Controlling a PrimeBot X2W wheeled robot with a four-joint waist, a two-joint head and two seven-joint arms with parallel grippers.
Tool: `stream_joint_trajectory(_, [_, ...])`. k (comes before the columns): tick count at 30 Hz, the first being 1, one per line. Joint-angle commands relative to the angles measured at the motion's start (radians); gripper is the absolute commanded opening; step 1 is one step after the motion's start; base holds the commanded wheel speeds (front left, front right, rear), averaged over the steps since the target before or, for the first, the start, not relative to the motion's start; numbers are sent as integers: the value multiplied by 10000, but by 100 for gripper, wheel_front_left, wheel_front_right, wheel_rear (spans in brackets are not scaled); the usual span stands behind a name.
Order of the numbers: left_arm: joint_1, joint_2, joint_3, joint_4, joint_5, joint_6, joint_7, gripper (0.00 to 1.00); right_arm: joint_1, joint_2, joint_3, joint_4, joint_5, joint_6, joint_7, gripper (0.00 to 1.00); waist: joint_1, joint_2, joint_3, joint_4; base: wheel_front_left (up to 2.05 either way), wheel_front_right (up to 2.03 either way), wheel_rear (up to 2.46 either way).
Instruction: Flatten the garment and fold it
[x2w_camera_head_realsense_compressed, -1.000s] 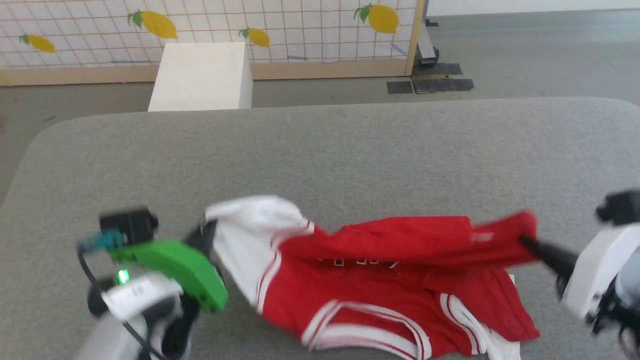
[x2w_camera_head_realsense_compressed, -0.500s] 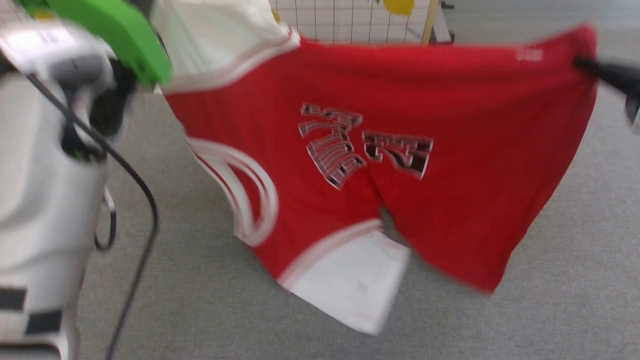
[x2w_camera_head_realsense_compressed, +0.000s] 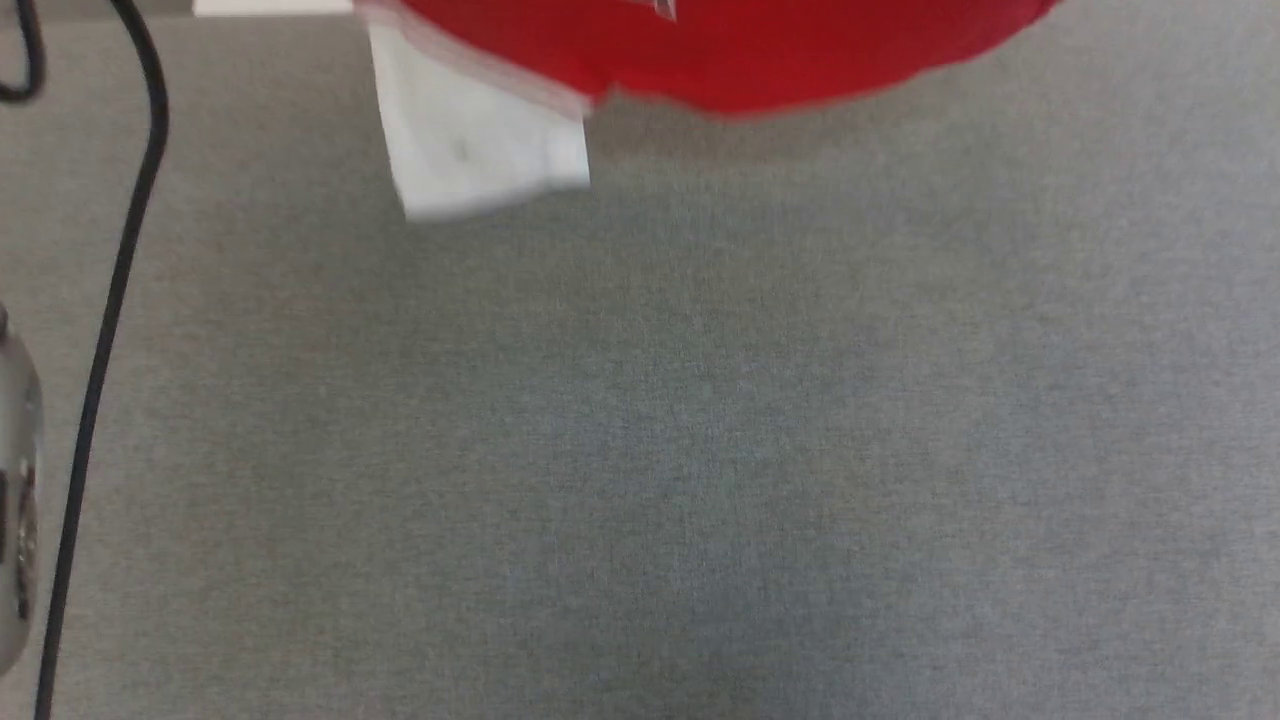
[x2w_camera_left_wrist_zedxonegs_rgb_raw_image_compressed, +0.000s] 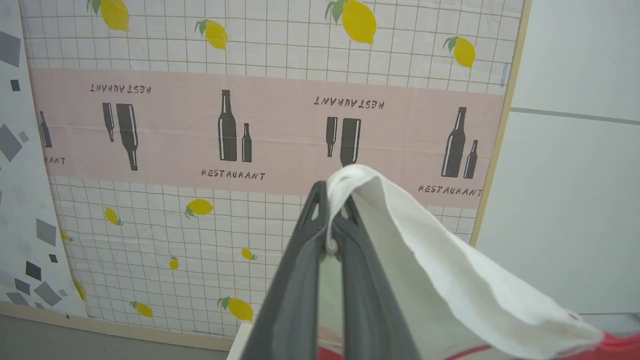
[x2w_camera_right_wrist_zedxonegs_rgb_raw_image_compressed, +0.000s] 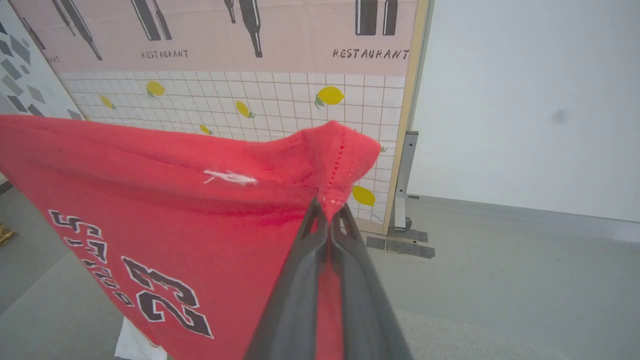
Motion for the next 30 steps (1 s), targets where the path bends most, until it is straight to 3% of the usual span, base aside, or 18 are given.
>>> stream_joint_trajectory(1, [-332,-85,76,74,135,109,-415,0,-335,57,-116,291,-269,-15,-457,0,-2,0,1276,-179,0,0,0])
stream_joint_trajectory(4, [-728,-237,227,414,184,125,-1278,0,-895,106,-227,912,-768,-15,-1348,0,-2,0,1586,-99,0,0,0])
stream_joint_trajectory(5, [-776,-370,343,864,92,-15,-2024,0,-1122,76,-154,1392,-1076,-15,-1974,0,-2,0,1758,2,0,0,0])
stream_joint_trajectory(13, [306,-867,513,1911,-545,-611,-3321,0,-239,-253,718,1963,-307,-15,-2587,0,-2,0,1581,407,0,0,0])
stream_joint_trajectory(21, [2714,-1229,483,2602,-1268,-1596,-4303,0,2646,-861,1763,1519,1132,-15,-3437,0,-2,0,120,755,0,0,0])
stream_joint_trajectory(26, [5173,-1277,84,2660,-1442,-2171,-4638,0,5068,-932,2294,1064,1966,-15,-4022,0,-2,0,-1175,820,0,0,0])
stream_joint_trajectory(30, [7350,-1263,-242,2341,-1601,-2365,-4588,0,6916,-971,2477,699,2376,-15,-4372,0,-2,0,-1937,815,0,0,0])
